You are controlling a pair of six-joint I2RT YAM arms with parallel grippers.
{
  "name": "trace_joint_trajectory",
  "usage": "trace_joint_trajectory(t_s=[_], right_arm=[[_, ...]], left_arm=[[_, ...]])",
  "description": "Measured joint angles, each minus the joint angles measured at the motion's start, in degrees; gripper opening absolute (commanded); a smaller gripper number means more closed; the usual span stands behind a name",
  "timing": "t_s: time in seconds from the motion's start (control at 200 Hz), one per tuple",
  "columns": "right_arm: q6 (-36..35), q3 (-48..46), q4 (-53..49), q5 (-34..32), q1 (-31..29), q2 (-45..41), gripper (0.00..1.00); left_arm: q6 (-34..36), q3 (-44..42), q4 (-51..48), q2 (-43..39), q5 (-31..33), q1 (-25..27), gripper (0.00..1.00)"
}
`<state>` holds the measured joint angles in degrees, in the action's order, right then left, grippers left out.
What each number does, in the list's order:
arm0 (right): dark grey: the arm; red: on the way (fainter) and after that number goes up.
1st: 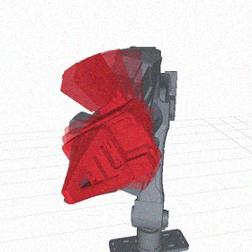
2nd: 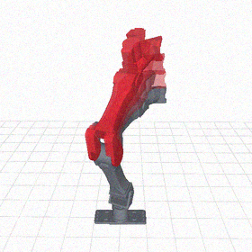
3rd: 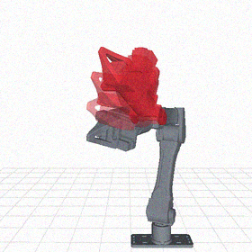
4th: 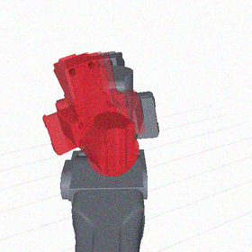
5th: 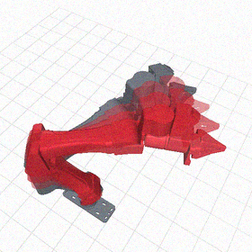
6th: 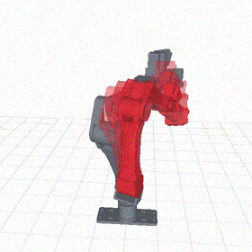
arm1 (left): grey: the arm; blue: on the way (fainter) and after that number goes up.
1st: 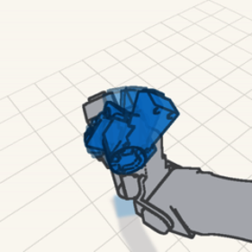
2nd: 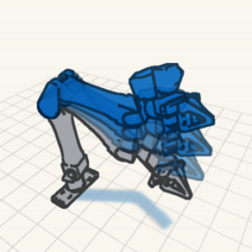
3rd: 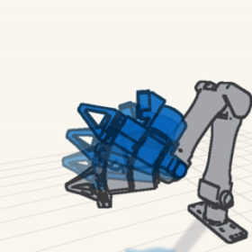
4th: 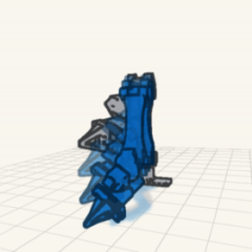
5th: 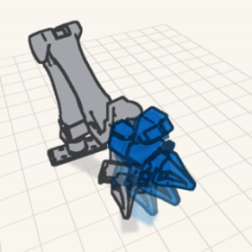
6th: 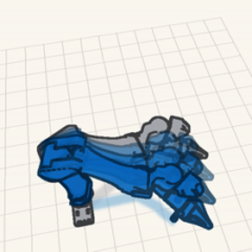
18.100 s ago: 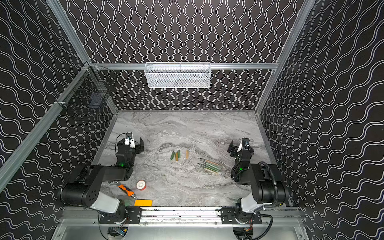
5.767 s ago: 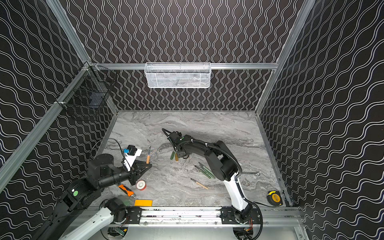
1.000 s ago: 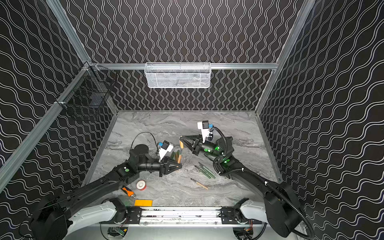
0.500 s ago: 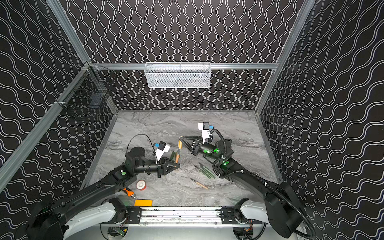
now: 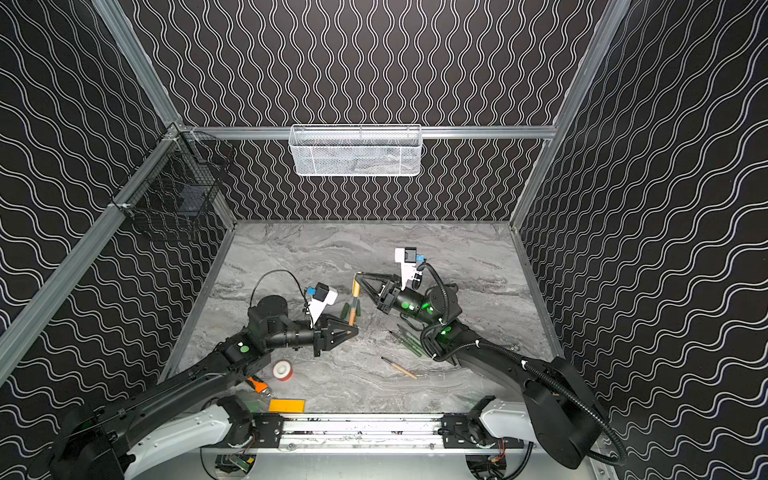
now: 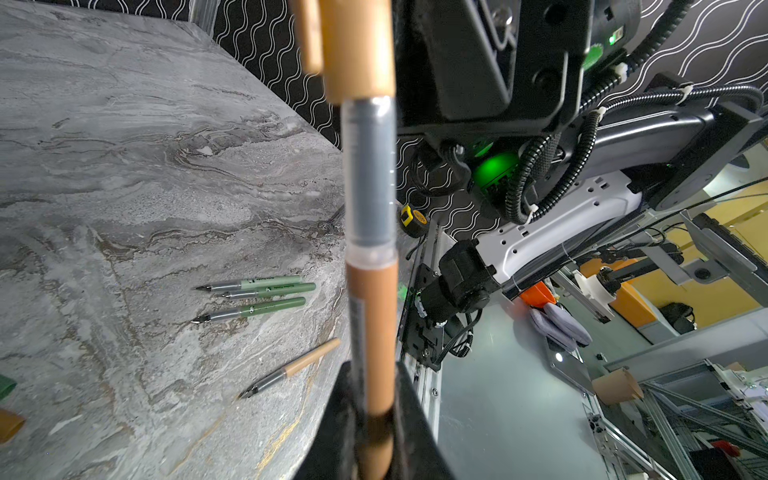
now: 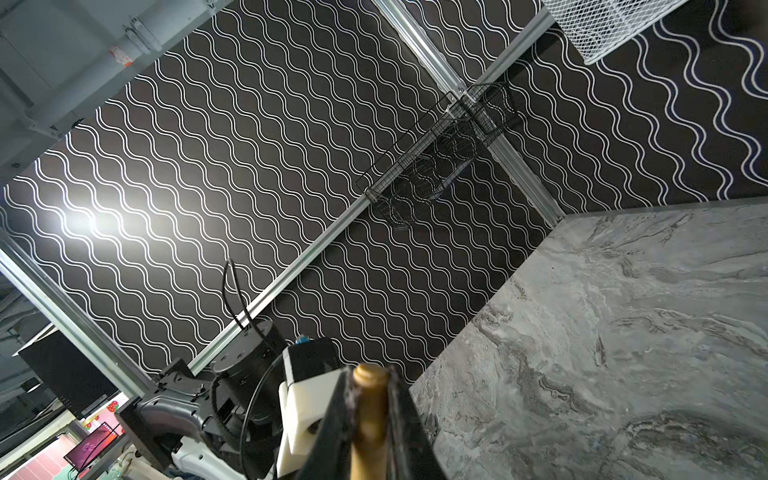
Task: Insert the pens into the pen caps
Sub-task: 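Press the tan cap onto the pen tip while the left gripper holds it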
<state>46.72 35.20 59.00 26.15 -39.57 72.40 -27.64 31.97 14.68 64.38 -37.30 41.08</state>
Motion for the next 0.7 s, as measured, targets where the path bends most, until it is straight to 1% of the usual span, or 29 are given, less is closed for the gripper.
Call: trace_joint_trajectory(t_s=[0.25,0.505,0.541,0.606,0.701], right_arm=[[-3.39,1.11,-1.70,-1.81,-1.88,-0.61,0.14],[-5.70,1.20,-3.78,-2.91,-2.34,-1.95,0.14],[-5.79,1.31,-3.80,-2.75,-2.36,-1.99,0.14],[-6.43,1.44,-5.97,0.00,-2.64,-1.81,0.14],[-6.84,1.84,-6.38,1.03,-2.51,-1.42,0.14]], left_arm=[[2.05,0.61,-3.28,-2.40,2.08,0.00,0.00],[3.74,0.63,-5.79,-4.94,5.07,0.00,0.00],[3.89,0.63,-5.79,-5.16,5.57,0.00,0.00],[4.20,0.79,-4.44,-5.44,7.04,-0.11,0.00],[4.31,1.11,-4.96,-5.38,7.89,-0.09,0.00]])
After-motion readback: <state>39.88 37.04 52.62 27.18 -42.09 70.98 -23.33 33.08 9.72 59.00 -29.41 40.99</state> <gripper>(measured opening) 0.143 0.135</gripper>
